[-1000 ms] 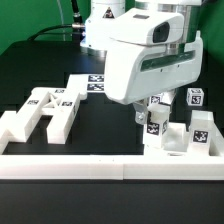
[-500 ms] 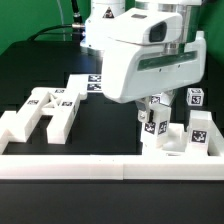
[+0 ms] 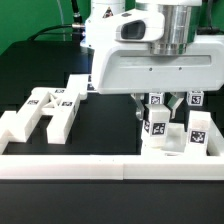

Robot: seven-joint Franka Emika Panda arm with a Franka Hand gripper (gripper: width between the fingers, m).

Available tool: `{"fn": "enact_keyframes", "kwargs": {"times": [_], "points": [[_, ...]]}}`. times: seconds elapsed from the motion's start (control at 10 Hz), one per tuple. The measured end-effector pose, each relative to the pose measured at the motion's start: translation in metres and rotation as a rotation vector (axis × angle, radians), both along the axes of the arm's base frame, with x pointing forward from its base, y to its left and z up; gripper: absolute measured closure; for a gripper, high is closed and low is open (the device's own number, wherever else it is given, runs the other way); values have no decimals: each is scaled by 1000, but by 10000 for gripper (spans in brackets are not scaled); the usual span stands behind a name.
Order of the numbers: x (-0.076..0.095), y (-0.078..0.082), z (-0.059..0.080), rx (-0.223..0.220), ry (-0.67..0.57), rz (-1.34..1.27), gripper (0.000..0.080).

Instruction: Assemble chair

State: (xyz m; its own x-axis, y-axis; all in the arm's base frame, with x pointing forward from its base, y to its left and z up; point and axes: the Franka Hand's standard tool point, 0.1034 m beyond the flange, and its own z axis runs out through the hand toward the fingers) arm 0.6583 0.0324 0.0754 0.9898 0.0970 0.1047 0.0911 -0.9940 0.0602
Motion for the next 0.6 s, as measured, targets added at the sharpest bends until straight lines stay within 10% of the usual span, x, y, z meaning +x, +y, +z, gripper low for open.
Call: {"fn": "enact_keyframes", "kwargs": {"times": [0.6], "points": [[-2, 14, -2, 102, -12, -562, 508]]}}
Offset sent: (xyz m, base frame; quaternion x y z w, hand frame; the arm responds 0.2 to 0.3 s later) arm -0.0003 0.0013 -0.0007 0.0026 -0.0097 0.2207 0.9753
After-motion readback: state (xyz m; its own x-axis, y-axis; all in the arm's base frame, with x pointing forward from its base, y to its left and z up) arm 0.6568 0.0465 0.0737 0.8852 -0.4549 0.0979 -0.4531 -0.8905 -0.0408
